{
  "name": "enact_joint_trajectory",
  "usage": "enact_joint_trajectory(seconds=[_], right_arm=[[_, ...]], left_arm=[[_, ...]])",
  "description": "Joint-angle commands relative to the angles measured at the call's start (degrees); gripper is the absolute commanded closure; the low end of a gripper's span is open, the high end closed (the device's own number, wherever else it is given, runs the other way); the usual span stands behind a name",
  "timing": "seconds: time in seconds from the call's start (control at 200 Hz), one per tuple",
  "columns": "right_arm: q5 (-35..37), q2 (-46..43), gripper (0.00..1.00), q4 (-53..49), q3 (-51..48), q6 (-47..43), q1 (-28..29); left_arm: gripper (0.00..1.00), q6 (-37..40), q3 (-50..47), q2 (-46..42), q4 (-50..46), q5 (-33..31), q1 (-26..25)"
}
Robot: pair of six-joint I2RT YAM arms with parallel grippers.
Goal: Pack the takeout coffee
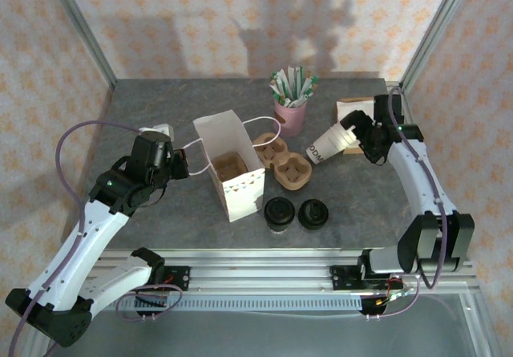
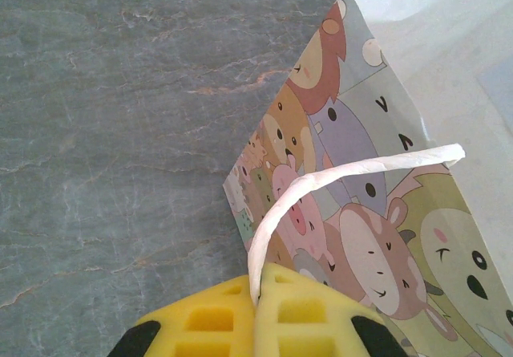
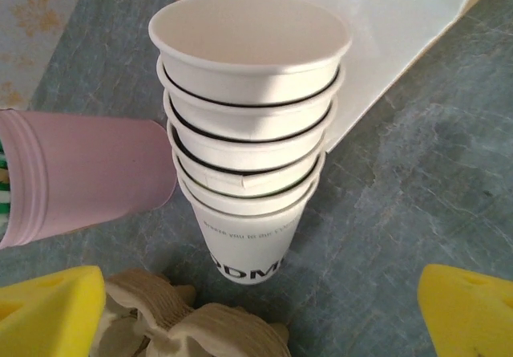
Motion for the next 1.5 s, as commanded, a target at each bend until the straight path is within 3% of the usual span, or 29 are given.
enact_joint_trajectory(seconds=[0.0, 0.425, 0.751, 1.491], right_arm=[[0.12, 1.94, 0.01, 3.59, 1.65, -2.41, -0.29], [3.54, 9.54, 0.01, 7.89, 3.13, -6.64, -0.38], [4.9, 10.59, 0.01, 14.16, 1.15, -4.8, -0.38], [7.98, 16.54, 0.01, 16.08, 2.29, -1.87, -0.38]], left_arm=[[1.0, 0.28, 1.03, 0.02, -1.05, -1.13, 0.38], [1.0, 0.13, 0.49, 0.72, -0.08, -0.81, 0.38], [1.0, -0.32, 0.35, 1.41, 0.78, -0.34, 0.38], [1.0, -0.36, -0.11, 1.52, 1.41, -0.73, 0.38]])
